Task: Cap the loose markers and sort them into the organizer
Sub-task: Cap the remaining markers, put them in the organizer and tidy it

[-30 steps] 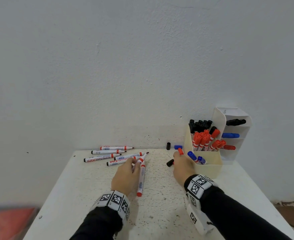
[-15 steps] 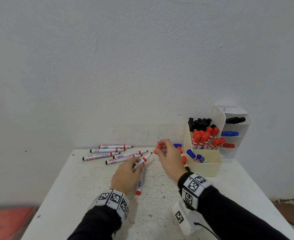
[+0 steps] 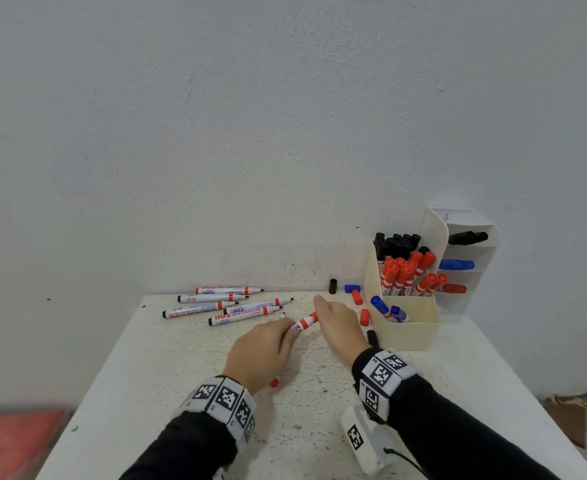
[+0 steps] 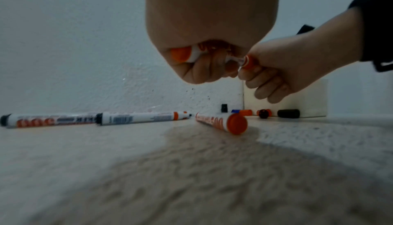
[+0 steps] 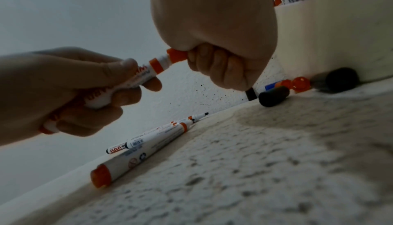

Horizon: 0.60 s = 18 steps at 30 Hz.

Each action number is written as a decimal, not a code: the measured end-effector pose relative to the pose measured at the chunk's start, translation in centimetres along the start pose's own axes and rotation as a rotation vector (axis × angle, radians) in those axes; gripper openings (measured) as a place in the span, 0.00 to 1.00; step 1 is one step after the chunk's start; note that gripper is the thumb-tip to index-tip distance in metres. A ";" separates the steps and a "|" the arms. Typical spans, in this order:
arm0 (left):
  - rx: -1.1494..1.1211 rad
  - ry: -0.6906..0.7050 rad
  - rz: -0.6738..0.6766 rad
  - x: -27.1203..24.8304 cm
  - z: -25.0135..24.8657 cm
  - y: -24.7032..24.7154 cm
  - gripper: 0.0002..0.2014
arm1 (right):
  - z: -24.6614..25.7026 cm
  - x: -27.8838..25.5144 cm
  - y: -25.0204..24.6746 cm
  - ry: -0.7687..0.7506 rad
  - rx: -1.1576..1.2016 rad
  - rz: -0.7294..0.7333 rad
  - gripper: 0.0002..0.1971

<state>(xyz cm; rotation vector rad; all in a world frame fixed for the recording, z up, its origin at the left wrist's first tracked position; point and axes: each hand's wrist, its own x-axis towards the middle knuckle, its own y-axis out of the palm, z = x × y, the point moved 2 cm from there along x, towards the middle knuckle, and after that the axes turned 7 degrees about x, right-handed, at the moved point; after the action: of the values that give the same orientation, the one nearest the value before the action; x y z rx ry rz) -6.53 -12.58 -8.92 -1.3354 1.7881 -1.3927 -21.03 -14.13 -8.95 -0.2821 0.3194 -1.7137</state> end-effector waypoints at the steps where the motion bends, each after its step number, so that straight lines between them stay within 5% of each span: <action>1: 0.011 0.000 0.011 -0.1 -0.2 0.0 0.15 | 0.3 -0.1 0.1 -0.008 0.020 0.011 0.22; 10: -0.565 -0.148 0.118 0.1 -1.8 -0.8 0.17 | 2.9 -0.1 -0.5 -0.202 0.037 0.140 0.22; 18: -0.647 -0.178 -0.115 0.6 -2.0 -0.7 0.19 | 5.7 -0.3 -1.9 -0.384 0.065 -0.023 0.11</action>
<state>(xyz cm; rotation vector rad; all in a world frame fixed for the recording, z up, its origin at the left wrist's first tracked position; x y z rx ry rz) -8.15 -12.28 -7.53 -1.8352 2.1521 -0.7214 -20.65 -13.87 -3.00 -0.5585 -0.0224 -1.6473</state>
